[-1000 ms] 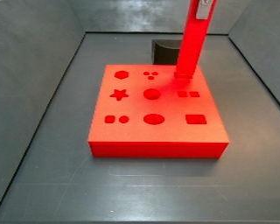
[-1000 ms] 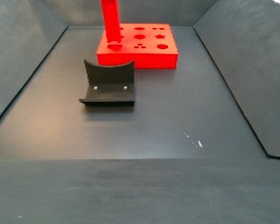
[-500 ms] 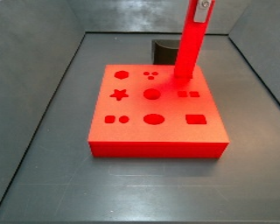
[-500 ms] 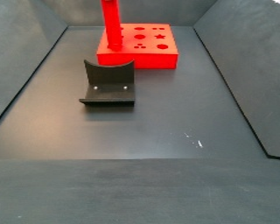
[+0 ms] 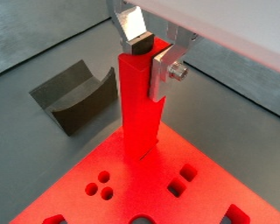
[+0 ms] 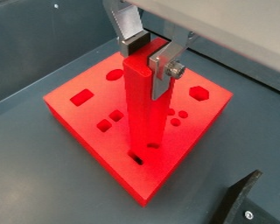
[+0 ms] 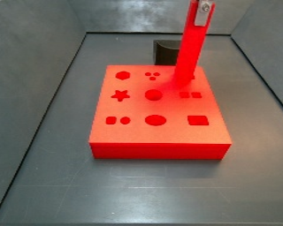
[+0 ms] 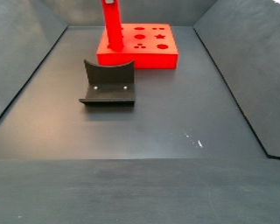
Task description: Insert the arch object.
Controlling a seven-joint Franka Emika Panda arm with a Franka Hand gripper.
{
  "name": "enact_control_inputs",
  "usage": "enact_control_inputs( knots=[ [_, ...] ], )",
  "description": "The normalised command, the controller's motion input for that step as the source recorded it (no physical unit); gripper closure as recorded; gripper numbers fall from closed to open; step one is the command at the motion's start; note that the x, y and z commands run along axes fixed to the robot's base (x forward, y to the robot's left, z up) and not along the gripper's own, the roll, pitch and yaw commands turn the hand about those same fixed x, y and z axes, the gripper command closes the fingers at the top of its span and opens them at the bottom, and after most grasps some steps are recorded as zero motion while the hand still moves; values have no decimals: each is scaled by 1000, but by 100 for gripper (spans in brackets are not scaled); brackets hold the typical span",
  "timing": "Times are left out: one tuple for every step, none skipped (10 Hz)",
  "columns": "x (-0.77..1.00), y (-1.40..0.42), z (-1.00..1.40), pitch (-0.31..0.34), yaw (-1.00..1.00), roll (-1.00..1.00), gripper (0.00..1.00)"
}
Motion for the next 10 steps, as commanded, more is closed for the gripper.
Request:
enact_control_inputs(
  knots=[
    [243, 20, -260, 59, 243, 53, 100],
    [289, 0, -186, 77, 237, 34, 100],
    [14, 0, -103, 6, 54, 0, 100],
    [0, 0, -111, 0, 0, 0, 100],
    [-17, 0, -229, 0, 0, 0, 100],
    [-123, 0, -409, 0, -6, 99, 100],
    [-94, -9, -506, 0, -46, 190, 100],
    [-69, -23, -511, 0, -94, 210, 100],
    [-49, -46, -451, 0, -134, 160, 100],
    [-89, -51, -374, 0, -103, 129, 100]
  ],
)
